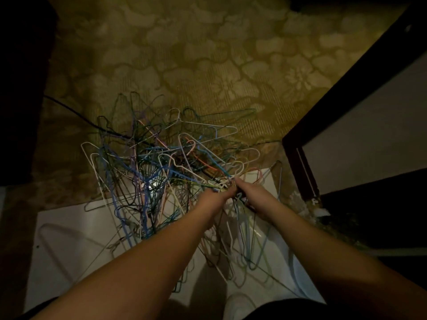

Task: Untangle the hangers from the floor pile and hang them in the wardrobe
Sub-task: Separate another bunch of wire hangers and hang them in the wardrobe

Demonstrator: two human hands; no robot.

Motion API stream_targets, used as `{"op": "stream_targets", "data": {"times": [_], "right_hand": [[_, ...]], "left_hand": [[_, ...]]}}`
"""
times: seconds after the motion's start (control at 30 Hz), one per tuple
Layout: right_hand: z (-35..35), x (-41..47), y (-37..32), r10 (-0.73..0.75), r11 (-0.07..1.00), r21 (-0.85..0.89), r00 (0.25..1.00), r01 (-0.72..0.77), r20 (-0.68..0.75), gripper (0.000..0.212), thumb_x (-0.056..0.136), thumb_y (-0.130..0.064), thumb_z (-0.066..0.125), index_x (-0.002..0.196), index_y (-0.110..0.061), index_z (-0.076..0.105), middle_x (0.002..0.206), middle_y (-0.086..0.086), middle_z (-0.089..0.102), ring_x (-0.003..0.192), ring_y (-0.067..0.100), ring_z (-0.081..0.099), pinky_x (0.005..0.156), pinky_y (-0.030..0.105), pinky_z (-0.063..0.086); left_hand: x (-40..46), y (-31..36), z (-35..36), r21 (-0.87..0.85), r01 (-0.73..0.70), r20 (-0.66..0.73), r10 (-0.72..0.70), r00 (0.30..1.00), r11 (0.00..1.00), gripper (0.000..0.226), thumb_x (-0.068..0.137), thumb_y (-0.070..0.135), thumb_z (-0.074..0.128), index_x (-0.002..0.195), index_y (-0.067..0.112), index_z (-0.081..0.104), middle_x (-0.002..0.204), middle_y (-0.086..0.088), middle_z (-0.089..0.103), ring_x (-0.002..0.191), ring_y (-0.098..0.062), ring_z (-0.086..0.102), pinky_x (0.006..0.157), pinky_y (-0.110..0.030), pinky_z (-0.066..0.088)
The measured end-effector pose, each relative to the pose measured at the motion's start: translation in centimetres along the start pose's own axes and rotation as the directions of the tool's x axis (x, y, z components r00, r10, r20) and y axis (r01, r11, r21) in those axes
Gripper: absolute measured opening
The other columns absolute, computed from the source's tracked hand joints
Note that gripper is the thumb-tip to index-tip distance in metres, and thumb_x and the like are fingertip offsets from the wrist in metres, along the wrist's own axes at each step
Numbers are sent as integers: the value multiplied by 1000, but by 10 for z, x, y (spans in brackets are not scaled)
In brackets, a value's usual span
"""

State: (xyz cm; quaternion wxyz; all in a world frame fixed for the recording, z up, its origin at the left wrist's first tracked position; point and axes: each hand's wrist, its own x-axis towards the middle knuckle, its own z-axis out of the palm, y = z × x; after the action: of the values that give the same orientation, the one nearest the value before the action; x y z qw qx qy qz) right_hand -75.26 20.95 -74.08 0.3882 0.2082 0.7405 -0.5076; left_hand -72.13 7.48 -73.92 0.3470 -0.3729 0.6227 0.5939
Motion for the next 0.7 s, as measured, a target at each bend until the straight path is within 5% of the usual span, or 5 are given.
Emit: {"op": "stream_targets", "data": {"times": [0.1,0.3,0.43,0.53,0.7], "right_hand": [[-4,-13,-18,-7,997,-76,1000,6,-1,76,87,-75,31,139,-23,53,133,-5,53,122,22,53,96,36,42],[-21,-30,-55,-50,986,162,999,47,13,44,98,-53,43,101,-13,61,81,0,71,73,14,65,64,29,42],[-21,-51,-92,-156,987,27,988,155,11,24,97,-29,57,93,-7,65,80,8,70,66,16,66,57,26,44],[-14,-65,-121,-204,979,30,978,203,35,29,93,-29,63,101,-1,66,84,10,69,68,18,66,57,27,52],[-4,-66,-147,-141,987,-63,988,145,64,24,88,-28,72,93,-7,61,73,5,57,61,15,58,65,34,52]], "left_hand": [[-12,15,-2,-93,0,-24,-3,1000,996,78,79,46,78,137,5,45,133,-14,52,112,-31,53,87,-42,48],[-35,43,-5,-51,-104,-26,102,994,993,14,86,12,67,91,6,55,99,-15,56,85,-25,56,78,-42,54],[-60,64,-16,-79,-183,-34,181,983,980,30,83,11,69,109,8,54,99,-10,56,86,-22,55,87,-46,54],[-72,76,-36,-81,-242,-58,238,970,967,45,84,15,69,125,12,53,114,-12,61,95,-27,61,72,-41,59],[-81,85,-79,88,-352,-192,363,912,932,15,84,19,60,99,15,61,94,-15,67,83,-34,68,78,-49,59]]}}
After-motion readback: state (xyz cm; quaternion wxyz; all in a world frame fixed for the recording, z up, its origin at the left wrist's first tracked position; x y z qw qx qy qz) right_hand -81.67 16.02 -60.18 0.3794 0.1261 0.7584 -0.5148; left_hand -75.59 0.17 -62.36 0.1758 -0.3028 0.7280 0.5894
